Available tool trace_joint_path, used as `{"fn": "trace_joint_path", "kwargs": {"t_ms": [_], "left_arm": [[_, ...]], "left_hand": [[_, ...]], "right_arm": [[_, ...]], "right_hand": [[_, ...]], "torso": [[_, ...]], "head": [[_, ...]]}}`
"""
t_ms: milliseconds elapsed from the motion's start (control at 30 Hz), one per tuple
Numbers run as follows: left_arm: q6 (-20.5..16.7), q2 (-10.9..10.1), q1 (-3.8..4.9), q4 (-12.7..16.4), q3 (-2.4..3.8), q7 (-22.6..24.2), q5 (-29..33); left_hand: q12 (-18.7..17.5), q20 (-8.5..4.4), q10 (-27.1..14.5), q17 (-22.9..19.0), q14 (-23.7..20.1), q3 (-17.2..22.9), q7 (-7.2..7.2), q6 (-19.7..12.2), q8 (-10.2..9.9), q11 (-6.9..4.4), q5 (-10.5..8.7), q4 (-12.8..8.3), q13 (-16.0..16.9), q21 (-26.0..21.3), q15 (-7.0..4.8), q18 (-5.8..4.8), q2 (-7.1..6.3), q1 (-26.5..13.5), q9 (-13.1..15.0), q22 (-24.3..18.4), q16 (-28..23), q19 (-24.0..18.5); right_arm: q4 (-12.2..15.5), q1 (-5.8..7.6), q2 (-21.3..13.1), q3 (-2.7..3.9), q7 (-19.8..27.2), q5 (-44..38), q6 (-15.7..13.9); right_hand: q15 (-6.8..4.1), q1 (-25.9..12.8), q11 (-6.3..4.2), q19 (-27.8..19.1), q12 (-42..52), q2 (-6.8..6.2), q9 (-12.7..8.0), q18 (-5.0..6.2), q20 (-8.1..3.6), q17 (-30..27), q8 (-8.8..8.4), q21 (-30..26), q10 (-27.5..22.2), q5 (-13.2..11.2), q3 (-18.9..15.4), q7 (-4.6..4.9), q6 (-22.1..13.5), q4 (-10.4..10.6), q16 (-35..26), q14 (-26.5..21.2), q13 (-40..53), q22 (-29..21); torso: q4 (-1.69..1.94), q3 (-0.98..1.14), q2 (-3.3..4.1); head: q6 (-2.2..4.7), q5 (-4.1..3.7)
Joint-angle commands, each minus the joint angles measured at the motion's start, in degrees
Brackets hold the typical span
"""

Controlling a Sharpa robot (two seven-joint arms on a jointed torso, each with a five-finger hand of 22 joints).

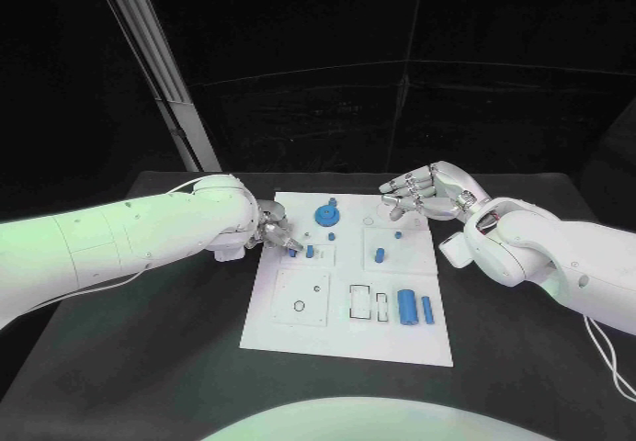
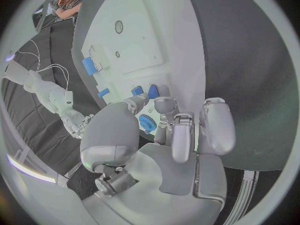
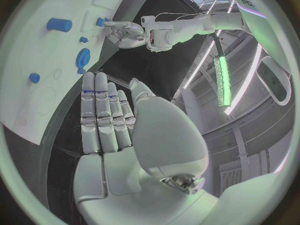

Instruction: Assemble the parts on the task board

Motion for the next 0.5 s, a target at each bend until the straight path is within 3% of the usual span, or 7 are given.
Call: {"fn": "trace_joint_path", "kwargs": {"t_ms": [33,500], "left_arm": [[0.1,0.0,0.00,0.0,-0.03,-0.8,-0.3],[-7.0,-1.0,-0.02,1.3,-0.03,3.0,-0.2]], "left_hand": [[0.2,-0.29,0.4,15.1,6.0,-1.8,-0.03,0.6,-0.3,-0.13,-0.08,0.9,0.1,-0.2,-0.30,0.38,-0.41,-1.4,-0.1,0.1,0.4,0.3],[1.1,-0.50,1.1,15.1,6.0,-8.6,-0.36,1.1,-0.4,-0.40,0.05,3.9,1.4,0.3,-0.55,0.23,-0.12,-2.0,-0.2,1.0,0.4,0.6]], "right_arm": [[0.1,0.10,0.0,0.03,0.4,0.2,0.5],[-0.1,0.10,0.1,0.03,0.2,0.2,0.5]], "right_hand": [[0.05,-0.2,0.16,0.1,0.3,0.14,0.1,0.18,0.33,-0.1,-0.16,-0.2,-0.4,0.4,0.1,-0.04,-0.3,0.0,-0.3,-0.1,-0.1,-0.1],[0.06,-0.3,0.17,0.1,0.3,0.14,0.1,0.18,0.35,-0.1,-0.16,-0.2,-0.5,0.4,0.1,-0.03,-0.3,0.1,-0.4,-0.1,-0.1,-0.1]], "torso": [[0.00,-0.04,-0.01],[-0.02,-0.02,0.02]], "head": [[0.00,-0.04],[0.17,-0.05]]}}
